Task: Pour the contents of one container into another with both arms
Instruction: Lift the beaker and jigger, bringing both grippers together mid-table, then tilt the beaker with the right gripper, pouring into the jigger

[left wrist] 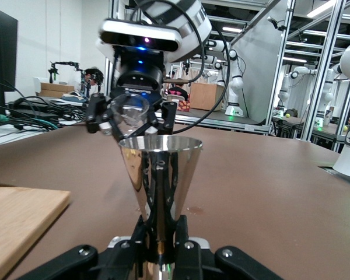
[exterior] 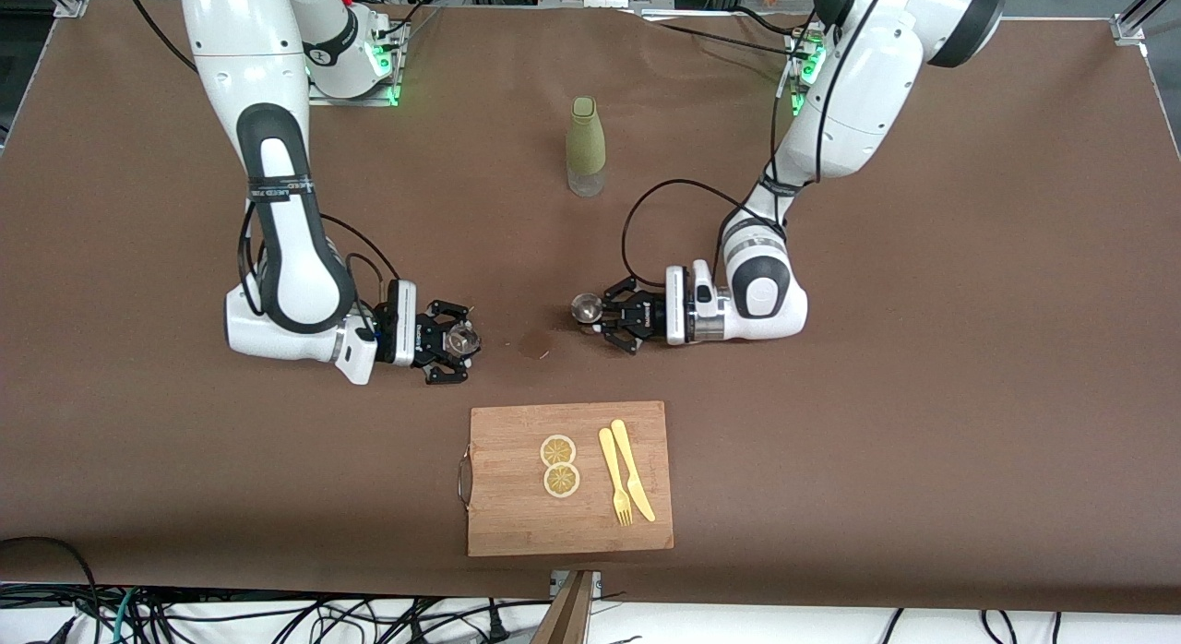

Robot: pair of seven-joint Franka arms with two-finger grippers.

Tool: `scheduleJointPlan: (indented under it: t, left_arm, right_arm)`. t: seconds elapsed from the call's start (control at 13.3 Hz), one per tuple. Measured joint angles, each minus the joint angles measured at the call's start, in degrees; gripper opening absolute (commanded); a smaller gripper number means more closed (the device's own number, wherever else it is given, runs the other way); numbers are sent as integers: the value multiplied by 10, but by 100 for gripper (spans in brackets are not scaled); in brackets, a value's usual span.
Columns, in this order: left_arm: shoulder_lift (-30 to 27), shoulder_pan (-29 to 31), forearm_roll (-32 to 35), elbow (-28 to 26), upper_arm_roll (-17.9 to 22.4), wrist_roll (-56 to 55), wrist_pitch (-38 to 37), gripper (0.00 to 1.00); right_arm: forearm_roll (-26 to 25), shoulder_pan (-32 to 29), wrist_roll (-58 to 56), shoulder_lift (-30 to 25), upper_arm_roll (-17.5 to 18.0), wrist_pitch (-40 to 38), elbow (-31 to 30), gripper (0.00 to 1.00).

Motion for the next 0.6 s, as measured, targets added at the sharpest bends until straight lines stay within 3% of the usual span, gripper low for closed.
scheduleJointPlan:
  t: [0.6]
  left_arm:
    - [52, -51, -42, 71, 0, -9, 70, 0]
  right_arm:
    - [-8, 56, 25, -19, -2, 80, -21, 0]
